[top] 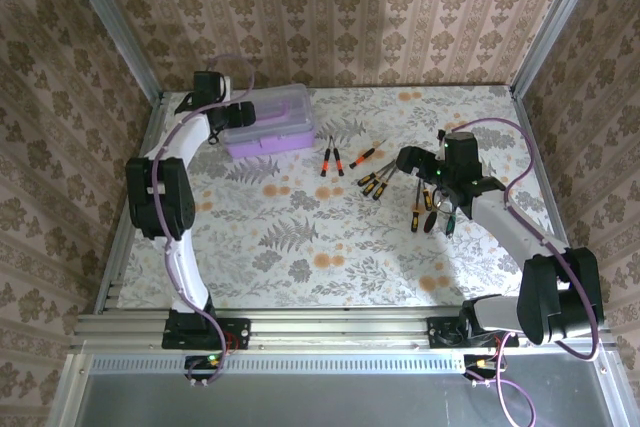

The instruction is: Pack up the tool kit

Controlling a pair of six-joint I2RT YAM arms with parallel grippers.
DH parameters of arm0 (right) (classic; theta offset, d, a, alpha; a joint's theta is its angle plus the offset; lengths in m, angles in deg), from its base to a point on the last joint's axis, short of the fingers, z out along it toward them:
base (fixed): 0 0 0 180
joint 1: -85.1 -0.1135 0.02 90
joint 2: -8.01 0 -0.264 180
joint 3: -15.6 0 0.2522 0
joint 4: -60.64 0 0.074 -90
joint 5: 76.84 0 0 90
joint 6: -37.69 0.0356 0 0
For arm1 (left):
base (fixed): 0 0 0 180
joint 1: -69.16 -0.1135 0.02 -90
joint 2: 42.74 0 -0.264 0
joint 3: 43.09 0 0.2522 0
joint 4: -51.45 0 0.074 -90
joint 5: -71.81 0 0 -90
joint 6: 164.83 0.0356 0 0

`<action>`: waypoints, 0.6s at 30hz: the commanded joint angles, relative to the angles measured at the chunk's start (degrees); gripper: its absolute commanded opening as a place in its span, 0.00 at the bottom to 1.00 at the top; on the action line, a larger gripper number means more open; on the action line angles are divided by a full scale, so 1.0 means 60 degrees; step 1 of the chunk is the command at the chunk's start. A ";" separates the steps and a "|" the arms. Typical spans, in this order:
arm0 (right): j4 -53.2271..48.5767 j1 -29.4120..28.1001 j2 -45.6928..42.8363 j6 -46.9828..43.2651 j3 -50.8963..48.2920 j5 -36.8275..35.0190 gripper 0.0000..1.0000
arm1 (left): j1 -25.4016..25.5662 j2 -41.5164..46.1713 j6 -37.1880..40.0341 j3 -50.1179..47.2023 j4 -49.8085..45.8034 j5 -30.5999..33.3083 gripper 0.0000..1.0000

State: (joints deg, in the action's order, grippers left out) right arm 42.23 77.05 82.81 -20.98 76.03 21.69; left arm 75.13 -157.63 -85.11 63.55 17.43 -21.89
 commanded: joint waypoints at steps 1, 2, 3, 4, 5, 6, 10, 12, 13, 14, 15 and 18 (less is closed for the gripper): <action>-0.0133 -0.0089 -0.0370 0.0037 0.0215 0.0320 0.96 | 0.0113 0.0778 -0.0894 -0.1703 -0.1320 0.0681 0.88; -0.0134 -0.0106 -0.0379 0.0060 0.0230 0.0348 0.96 | 0.0130 0.1021 -0.1128 -0.2027 -0.1361 0.0824 0.88; -0.0151 -0.0122 -0.0416 0.0052 0.0246 0.0377 0.96 | 0.0167 0.1321 -0.1413 -0.2374 -0.1452 0.0921 0.88; -0.0170 -0.0144 -0.0443 0.0066 0.0260 0.0418 0.96 | 0.0210 0.1614 -0.1728 -0.2760 -0.1613 0.1022 0.87; -0.0166 -0.0159 -0.0477 0.0066 0.0250 0.0450 0.96 | 0.0269 0.1891 -0.2026 -0.3127 -0.1719 0.1156 0.87; -0.0148 -0.0179 -0.0518 0.0088 0.0234 0.0467 0.96 | 0.0386 0.2273 -0.2305 -0.3590 -0.1784 0.1308 0.87; -0.0234 -0.0280 -0.0590 0.0067 0.0302 0.0580 0.96 | 0.1117 0.4137 -0.3428 -0.5680 -0.1558 0.1845 0.95; -0.0259 -0.0383 -0.0591 0.0070 0.0361 0.0599 0.96 | 0.1479 0.5172 -0.3798 -0.6369 -0.1559 0.1909 0.97; -0.0260 -0.0457 -0.0592 0.0068 0.0392 0.0586 0.96 | 0.1645 0.5726 -0.4000 -0.6566 -0.1696 0.1887 0.99; -0.0265 -0.0507 -0.0566 0.0052 0.0447 0.0584 0.96 | 0.1806 0.6108 -0.4064 -0.6652 -0.1855 0.1923 1.00; -0.0313 -0.0598 -0.0538 0.0059 0.0502 0.0573 0.96 | 0.1938 0.6620 -0.4146 -0.6678 -0.2160 0.2065 1.00; -0.0423 -0.0859 -0.0472 -0.0030 0.0712 0.0479 0.96 | 0.2134 0.7704 -0.3973 -0.6389 -0.2991 0.2111 1.00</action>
State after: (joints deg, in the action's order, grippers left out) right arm 40.99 73.35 80.45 -20.78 77.67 24.19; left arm 87.29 -116.76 -107.10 24.06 8.23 -11.21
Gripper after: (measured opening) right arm 0.960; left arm 0.999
